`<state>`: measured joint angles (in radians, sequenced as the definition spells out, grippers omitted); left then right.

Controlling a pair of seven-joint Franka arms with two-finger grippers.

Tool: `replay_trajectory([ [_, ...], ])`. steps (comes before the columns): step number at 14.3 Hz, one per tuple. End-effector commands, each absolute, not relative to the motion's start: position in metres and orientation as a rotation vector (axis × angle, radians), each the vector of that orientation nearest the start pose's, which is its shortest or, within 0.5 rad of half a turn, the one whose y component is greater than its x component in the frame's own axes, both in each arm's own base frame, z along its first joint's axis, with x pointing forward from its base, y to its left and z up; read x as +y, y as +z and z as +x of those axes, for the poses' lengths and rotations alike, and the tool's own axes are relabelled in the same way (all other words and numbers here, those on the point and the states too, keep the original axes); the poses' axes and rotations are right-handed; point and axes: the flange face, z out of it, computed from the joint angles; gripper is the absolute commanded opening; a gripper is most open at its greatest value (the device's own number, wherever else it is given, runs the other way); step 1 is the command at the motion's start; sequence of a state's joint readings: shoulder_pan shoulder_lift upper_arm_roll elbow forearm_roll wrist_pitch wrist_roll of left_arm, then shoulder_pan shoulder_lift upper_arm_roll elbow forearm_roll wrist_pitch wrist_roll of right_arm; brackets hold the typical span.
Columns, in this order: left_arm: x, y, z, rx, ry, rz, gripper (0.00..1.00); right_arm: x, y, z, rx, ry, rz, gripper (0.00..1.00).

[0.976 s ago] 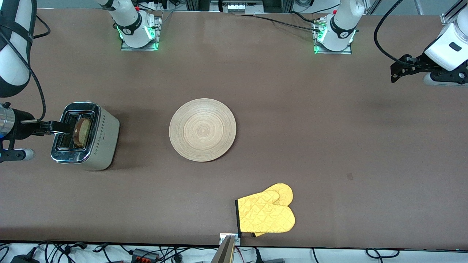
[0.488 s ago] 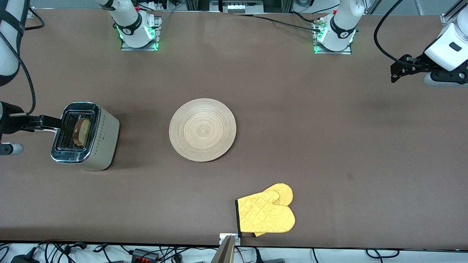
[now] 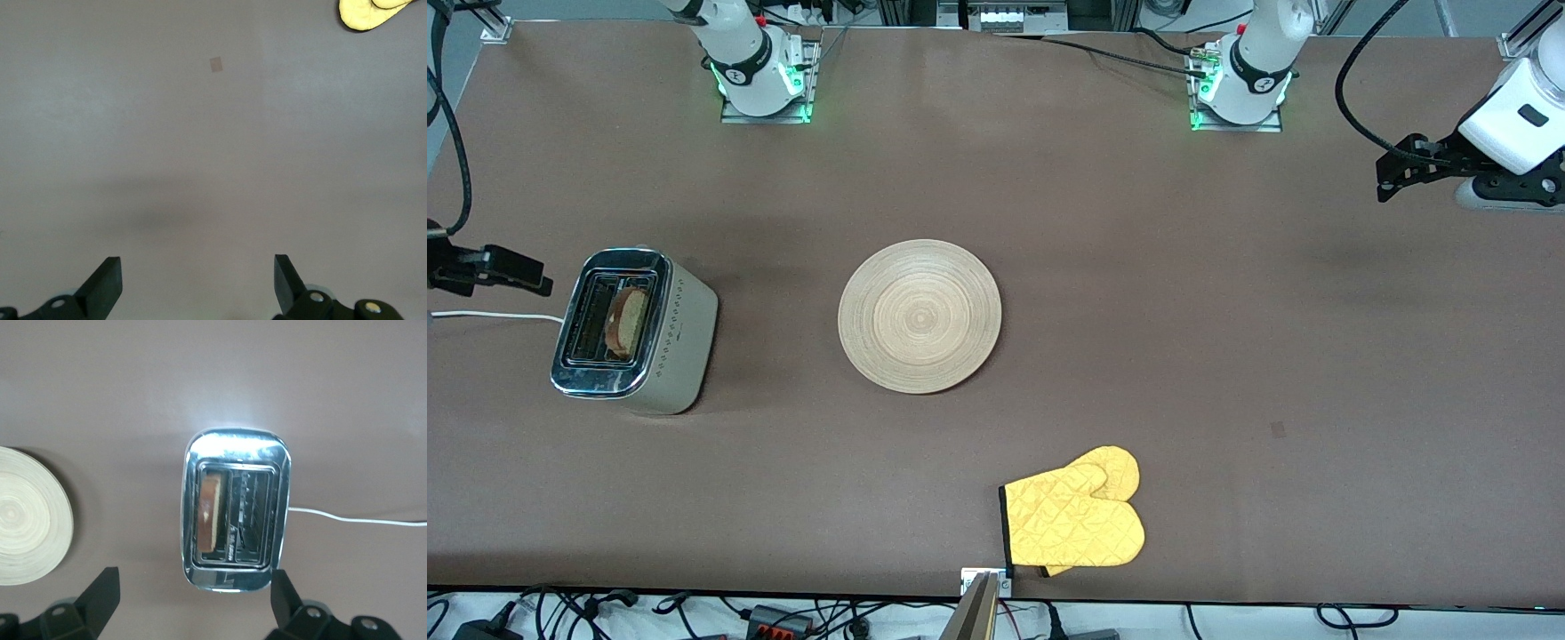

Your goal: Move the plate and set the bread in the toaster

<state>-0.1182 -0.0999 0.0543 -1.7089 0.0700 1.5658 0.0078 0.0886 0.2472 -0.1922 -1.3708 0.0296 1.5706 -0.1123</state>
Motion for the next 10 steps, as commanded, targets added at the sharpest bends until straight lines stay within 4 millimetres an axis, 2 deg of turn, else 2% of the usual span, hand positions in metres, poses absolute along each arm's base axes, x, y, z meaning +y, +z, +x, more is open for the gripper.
replay_trajectory([
  [1,-0.027,0.619,0.523,0.111,0.07,-3.076,1.0,-0.046,0.573,0.586,-0.031,0.05,-3.148,1.0],
  [2,-0.027,0.62,0.523,0.108,0.068,-3.076,1.0,-0.039,0.577,0.574,-0.043,0.036,-3.147,1.0],
  [4,-0.027,0.619,0.523,0.108,0.07,-3.076,1.0,-0.046,0.582,0.562,-0.024,0.039,-3.142,1.0],
  [6,-0.027,0.62,0.523,0.111,0.066,-3.076,1.0,-0.041,0.571,0.572,-0.039,0.063,-3.142,1.0],
  [7,-0.028,0.62,0.523,0.116,0.066,-3.076,1.0,-0.036,0.57,0.58,-0.053,0.063,-3.145,1.0],
  [10,-0.029,0.62,0.524,0.116,0.065,-3.076,1.0,-0.035,0.571,0.585,-0.056,0.082,-3.143,1.0],
])
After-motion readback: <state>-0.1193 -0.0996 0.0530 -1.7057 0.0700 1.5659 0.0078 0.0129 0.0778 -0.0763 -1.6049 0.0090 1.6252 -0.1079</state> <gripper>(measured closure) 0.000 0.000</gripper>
